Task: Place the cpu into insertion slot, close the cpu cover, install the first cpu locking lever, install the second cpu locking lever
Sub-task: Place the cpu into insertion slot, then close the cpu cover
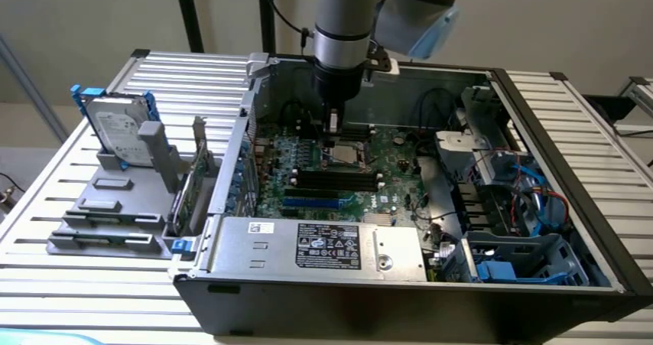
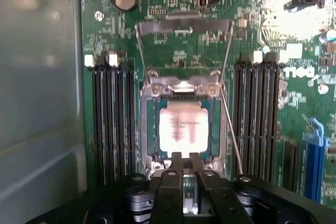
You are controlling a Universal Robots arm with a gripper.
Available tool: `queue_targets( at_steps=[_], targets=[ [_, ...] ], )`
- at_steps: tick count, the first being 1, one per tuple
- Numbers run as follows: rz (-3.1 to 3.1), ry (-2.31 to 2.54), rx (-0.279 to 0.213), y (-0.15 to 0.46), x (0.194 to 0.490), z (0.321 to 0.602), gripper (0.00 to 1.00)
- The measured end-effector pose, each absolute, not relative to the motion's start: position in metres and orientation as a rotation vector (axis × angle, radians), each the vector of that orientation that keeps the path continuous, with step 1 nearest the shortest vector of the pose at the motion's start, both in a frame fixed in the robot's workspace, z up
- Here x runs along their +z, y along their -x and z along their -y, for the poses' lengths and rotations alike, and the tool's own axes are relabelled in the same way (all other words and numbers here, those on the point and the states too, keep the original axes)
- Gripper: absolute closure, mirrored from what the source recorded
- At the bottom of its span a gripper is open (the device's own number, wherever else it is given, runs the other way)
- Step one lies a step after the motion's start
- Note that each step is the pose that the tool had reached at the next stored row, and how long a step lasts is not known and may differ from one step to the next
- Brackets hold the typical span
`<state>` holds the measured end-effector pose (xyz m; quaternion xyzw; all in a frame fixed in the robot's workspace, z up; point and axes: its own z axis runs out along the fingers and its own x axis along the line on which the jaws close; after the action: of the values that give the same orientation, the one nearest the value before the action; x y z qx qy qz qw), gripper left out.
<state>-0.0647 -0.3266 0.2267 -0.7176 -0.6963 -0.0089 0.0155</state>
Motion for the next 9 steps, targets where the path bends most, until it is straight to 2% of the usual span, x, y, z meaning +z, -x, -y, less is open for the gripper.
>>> queue_targets(
  at_steps=[1,9],
  targets=[
    [2.166,2.232,-0.028,0.0692,0.2279,0.3268,0.88],
    [2.166,2.232,-0.028,0.0766,0.2289,0.3269,0.89]
  ],
)
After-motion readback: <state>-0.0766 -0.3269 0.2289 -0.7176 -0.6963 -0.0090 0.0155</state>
